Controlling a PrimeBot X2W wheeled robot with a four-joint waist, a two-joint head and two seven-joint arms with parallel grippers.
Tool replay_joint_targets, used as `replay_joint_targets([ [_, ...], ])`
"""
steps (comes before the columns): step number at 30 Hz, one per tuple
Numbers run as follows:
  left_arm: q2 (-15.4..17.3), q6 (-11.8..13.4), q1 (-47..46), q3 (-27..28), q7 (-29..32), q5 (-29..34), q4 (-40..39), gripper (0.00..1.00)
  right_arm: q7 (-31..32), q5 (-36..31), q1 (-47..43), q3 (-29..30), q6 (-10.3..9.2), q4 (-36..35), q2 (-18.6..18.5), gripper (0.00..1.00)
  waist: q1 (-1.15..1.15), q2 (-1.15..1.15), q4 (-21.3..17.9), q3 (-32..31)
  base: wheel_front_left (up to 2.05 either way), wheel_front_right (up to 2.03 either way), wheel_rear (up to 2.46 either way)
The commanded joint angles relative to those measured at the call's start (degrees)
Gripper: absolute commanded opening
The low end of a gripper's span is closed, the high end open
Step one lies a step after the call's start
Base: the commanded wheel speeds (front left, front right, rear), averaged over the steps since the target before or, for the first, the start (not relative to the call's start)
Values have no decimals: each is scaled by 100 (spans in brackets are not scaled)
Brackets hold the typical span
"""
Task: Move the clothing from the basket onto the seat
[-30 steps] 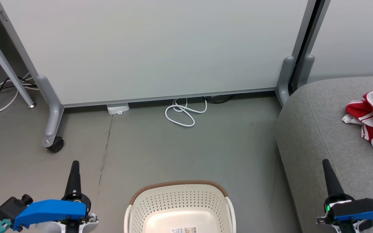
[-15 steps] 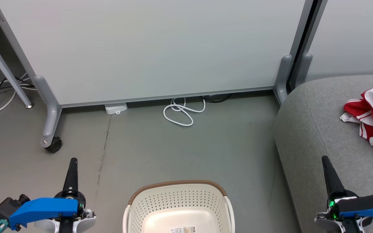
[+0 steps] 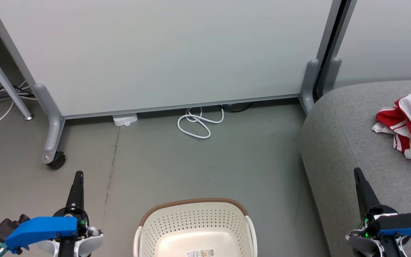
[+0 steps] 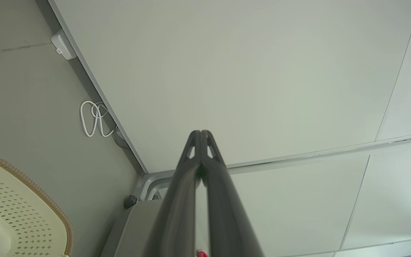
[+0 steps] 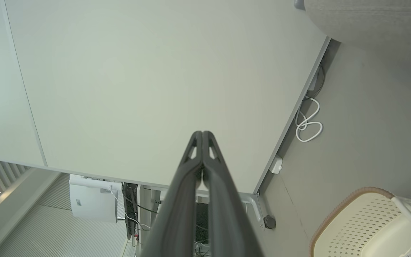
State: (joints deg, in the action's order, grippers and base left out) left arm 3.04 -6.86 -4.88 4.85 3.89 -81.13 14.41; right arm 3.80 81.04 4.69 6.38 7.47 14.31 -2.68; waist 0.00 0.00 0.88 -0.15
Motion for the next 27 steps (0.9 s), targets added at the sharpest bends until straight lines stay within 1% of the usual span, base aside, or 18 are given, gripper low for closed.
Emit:
replay_joint_targets([
  [1,2,-43,-102,40,27,-117,-42,0,37,117,105,11,4,-41,-31,0,0,0,-4,1,0,0,0],
  [24,-21,-75,-175,191,290,-1159,-45,0,300,1169,194,22,4,-36,-34,0,0,0,-88,33,0,0,0],
  [27,-20,-75,-165,187,286,-1133,-44,0,296,1143,183,21,4,-35,-34,0,0,0,-88,33,0,0,0],
])
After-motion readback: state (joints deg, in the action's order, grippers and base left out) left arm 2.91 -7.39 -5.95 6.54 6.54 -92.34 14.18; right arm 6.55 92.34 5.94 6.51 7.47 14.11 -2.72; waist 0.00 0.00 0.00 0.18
